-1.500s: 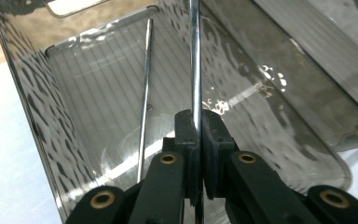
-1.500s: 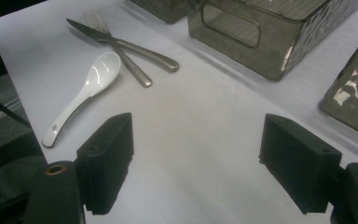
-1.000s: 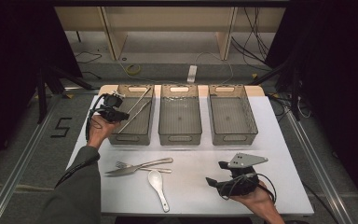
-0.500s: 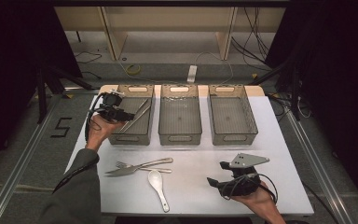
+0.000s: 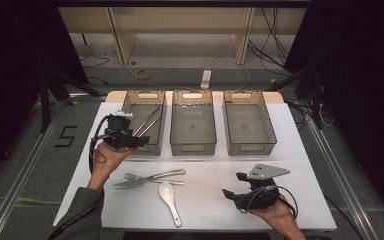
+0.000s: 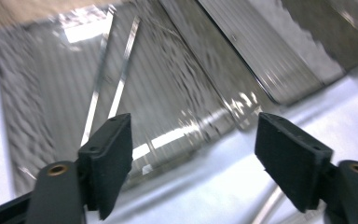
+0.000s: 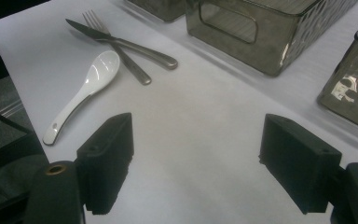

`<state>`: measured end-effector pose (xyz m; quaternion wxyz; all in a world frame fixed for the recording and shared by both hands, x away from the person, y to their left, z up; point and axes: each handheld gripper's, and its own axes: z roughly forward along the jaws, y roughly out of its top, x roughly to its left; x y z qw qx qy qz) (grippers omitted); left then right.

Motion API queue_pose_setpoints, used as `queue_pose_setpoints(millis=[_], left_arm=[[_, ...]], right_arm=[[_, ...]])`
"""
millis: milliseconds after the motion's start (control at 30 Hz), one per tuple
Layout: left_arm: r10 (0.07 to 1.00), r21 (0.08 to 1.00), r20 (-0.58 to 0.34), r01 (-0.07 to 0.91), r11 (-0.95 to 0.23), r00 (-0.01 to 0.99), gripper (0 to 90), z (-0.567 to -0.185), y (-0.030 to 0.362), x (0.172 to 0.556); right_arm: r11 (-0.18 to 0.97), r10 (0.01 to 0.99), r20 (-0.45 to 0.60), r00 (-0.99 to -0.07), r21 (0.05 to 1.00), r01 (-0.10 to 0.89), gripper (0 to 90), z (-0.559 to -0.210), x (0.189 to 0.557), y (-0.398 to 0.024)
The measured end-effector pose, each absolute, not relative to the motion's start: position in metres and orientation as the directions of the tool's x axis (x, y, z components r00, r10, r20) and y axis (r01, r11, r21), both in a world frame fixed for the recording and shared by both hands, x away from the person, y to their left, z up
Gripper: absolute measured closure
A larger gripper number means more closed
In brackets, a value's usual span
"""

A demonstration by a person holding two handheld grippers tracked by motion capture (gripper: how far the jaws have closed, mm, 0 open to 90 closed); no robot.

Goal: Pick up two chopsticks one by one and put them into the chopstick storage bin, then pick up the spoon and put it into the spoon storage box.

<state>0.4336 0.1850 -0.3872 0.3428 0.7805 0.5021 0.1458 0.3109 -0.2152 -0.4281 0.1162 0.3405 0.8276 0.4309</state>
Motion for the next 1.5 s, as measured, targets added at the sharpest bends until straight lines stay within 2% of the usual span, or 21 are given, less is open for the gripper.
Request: queue_pose_setpoints(millis=[233, 533, 900, 1500], left_arm=[[0.85, 0.687, -0.186, 0.684, -0.246, 0.493, 18.4, -0.394, 0.175, 0.412], [0.818, 0.685, -0.214, 0.679, -0.264, 0.534, 17.0, -0.406, 0.159, 0.389], [0.804, 0.66, -0.19, 0.679, -0.32, 0.564, 16.7, -0.417, 0.141, 0.364], [0.796, 0.593, -0.215, 0.723, -0.355, 0.566, 17.0, -0.434, 0.129, 0.342]], right_arm=[[0.396, 0.665, 0.099, -0.74, 0.793, 0.462, 26.0, -0.43, 0.312, -0.218], [0.372, 0.675, 0.11, -0.73, 0.803, 0.465, 25.7, -0.431, 0.312, -0.22], [0.36, 0.683, 0.11, -0.722, 0.81, 0.464, 25.6, -0.43, 0.311, -0.223], [0.372, 0.681, 0.108, -0.724, 0.801, 0.469, 25.6, -0.432, 0.311, -0.222]])
